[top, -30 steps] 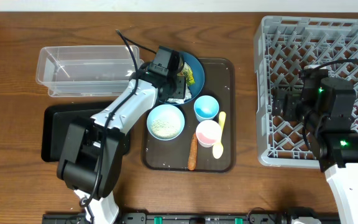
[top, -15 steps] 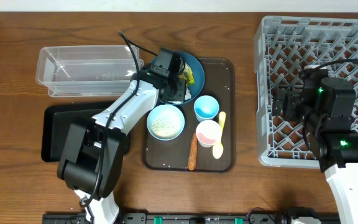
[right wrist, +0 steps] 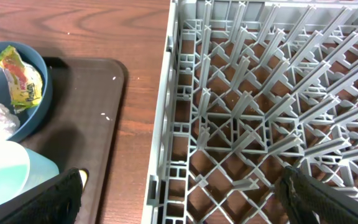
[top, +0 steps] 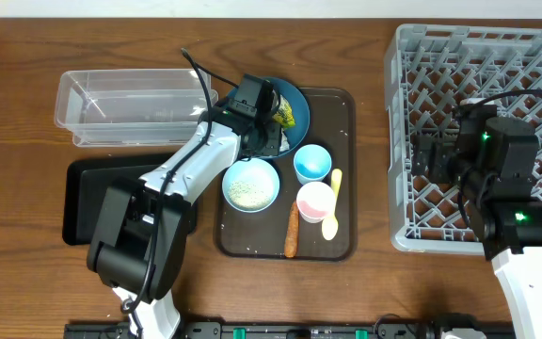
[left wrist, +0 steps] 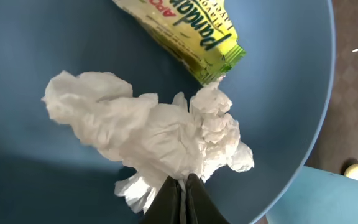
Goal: Sort waste into correct bins and load items into the dishwasher rack
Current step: 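Carry the tissue left and release it into the clear bin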
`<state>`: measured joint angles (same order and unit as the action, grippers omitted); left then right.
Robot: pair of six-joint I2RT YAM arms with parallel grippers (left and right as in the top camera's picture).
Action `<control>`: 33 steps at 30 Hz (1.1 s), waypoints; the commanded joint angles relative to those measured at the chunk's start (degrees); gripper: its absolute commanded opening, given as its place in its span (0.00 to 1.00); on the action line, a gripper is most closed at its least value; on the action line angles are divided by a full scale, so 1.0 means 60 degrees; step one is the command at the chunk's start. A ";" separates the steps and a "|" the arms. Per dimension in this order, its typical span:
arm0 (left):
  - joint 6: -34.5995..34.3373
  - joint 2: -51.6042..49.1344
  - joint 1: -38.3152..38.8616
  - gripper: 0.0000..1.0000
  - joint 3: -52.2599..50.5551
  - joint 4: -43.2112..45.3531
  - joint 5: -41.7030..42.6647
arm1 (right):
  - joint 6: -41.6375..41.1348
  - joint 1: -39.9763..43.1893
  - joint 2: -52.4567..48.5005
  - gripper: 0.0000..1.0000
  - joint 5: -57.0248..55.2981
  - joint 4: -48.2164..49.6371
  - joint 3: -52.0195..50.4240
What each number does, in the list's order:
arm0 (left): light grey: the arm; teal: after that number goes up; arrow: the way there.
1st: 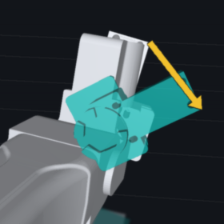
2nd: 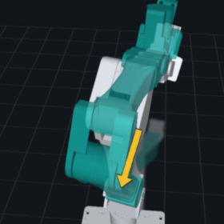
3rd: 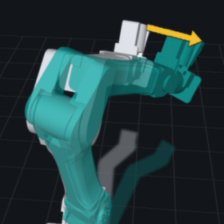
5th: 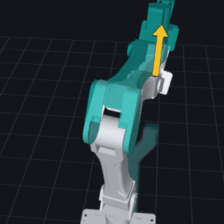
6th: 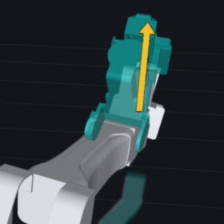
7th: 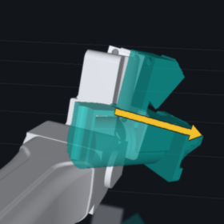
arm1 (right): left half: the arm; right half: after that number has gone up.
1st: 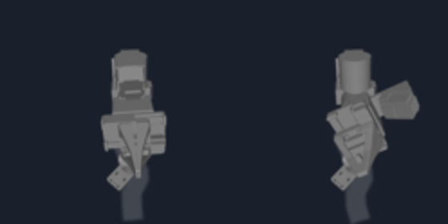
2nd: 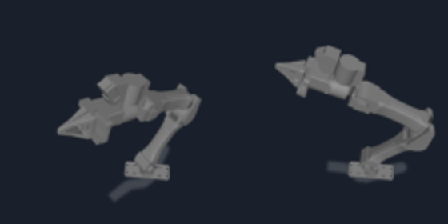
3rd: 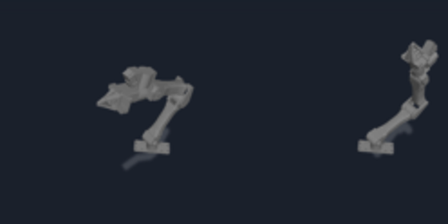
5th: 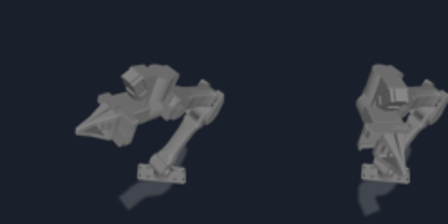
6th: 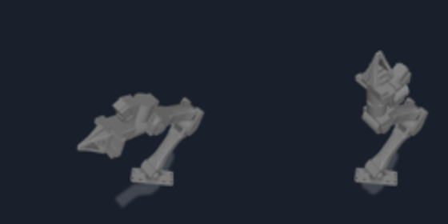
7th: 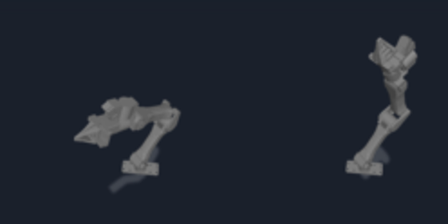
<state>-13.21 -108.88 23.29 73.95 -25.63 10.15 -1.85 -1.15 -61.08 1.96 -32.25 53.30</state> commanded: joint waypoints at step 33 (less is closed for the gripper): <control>0.0127 0.1577 -0.3697 0.43 0.0616 0.0433 -0.1126 | 0.0109 0.0127 -0.0011 0.99 0.0066 -0.0018 0.0171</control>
<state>-12.97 -101.01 1.15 77.49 -23.62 1.06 -1.85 -1.15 -61.08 1.96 -32.36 53.30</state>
